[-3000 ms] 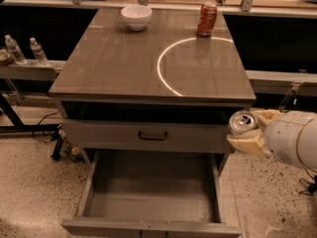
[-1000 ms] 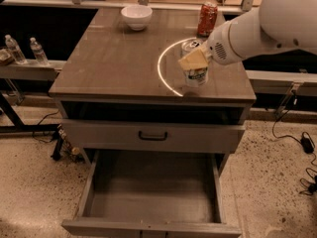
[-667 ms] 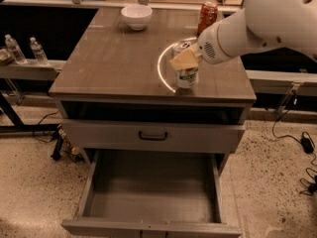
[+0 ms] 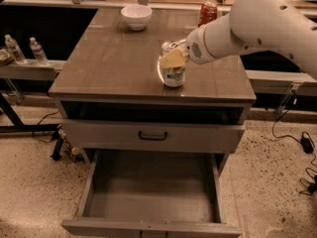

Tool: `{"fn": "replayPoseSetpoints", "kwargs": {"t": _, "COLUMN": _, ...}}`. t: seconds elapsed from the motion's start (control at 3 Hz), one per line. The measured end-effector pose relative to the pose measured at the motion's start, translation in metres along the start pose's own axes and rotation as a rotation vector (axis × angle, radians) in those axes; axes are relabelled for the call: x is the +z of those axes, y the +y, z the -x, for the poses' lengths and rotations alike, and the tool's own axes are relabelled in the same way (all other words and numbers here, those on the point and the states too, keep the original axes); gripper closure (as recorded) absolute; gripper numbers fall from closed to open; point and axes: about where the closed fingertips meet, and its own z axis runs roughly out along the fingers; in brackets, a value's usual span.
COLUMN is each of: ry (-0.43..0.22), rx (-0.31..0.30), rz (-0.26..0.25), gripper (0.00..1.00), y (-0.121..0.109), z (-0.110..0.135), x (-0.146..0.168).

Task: Pick 7up can from middle drawer and place on counter

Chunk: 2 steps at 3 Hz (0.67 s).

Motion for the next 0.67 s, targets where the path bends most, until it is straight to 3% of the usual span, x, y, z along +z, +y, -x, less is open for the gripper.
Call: {"fn": "replayPoseSetpoints", "kwargs": {"t": 0.67, "ry": -0.051, "rx": 0.0, "rz": 0.032, "gripper": 0.07, "y": -0.0031, "z": 0.0028, "x": -0.0009}}
